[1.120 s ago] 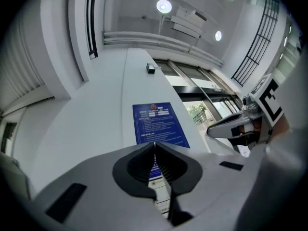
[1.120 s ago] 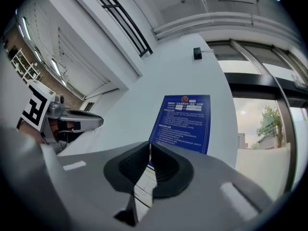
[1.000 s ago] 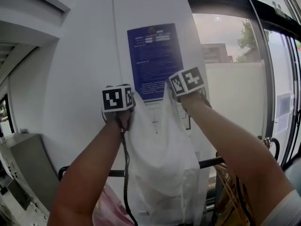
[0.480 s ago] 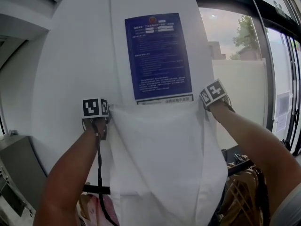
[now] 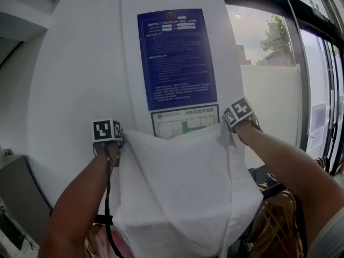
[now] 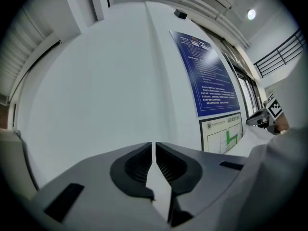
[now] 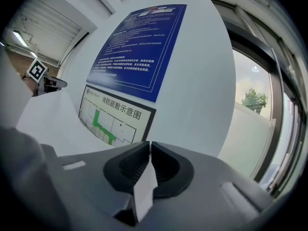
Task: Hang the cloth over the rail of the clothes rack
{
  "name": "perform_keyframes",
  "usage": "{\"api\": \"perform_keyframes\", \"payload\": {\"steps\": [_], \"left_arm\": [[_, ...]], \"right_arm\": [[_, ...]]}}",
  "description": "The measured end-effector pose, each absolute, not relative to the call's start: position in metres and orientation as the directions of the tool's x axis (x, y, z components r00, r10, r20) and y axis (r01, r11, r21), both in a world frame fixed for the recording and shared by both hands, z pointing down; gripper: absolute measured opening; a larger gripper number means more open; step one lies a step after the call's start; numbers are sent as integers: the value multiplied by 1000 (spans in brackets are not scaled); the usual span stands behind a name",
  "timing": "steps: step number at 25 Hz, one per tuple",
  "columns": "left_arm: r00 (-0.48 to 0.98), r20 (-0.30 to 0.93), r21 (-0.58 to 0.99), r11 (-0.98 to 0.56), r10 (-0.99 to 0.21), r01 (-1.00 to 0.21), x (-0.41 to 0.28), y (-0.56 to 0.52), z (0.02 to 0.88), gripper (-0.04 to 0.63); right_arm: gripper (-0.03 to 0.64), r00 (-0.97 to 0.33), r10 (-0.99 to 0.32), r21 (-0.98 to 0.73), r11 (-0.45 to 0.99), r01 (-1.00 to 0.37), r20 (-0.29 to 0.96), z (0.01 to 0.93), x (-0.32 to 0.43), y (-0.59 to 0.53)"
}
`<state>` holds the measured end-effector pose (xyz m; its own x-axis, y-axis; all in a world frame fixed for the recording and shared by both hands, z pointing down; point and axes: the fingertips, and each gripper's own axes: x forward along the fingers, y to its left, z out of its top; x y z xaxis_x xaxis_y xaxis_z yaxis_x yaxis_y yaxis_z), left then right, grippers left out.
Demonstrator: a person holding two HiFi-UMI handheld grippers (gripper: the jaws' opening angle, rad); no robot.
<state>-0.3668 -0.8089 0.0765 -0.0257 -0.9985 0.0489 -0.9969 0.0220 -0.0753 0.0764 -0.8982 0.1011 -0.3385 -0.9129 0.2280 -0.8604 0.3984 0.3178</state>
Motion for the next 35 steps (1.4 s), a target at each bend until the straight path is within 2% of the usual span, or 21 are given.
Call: {"api": "perform_keyframes", "payload": {"steps": [3, 5, 14, 15, 16, 17, 21, 29, 35], "left_arm": [[-36, 37, -65, 34, -999, -997, -372, -813, 74, 22], [-36, 42, -57, 34, -998, -998, -375, -816, 77, 79], [-2, 41, -54, 0, -999, -999, -368, -819, 78, 81], [6, 39, -51, -8, -999, -999, -365, -817, 77, 80], [15, 33, -52, -16, -999, -999, -361, -814, 73, 43], [22, 24, -56, -23, -999, -998, -357, -810, 69, 9], [39, -11, -81, -38, -999, -996, -335, -783, 49, 6], [69, -66, -26, -67, -995, -997, -287, -703, 41, 5], [105, -87, -6, -104, -991, -995, -275, -637, 46, 5]], "right_arm": [[42, -346, -910, 318, 406, -857, 228, 101, 71, -903], [72, -350, -910, 319, 408, -856, 224, 101, 68, -905], [75, -377, -898, 339, 435, -834, 227, 101, 56, -906], [75, -381, -897, 342, 439, -831, 225, 100, 55, -904], [61, -387, -895, 345, 444, -827, 223, 97, 55, -901], [6, -396, -892, 348, 450, -822, 219, 94, 54, -896], [2, -451, -875, 336, 484, -808, 177, 73, 46, -867], [2, -538, -833, 320, 549, -772, 131, 60, 22, -788], [2, -561, -821, 285, 565, -774, 105, 66, 3, -704]]}}
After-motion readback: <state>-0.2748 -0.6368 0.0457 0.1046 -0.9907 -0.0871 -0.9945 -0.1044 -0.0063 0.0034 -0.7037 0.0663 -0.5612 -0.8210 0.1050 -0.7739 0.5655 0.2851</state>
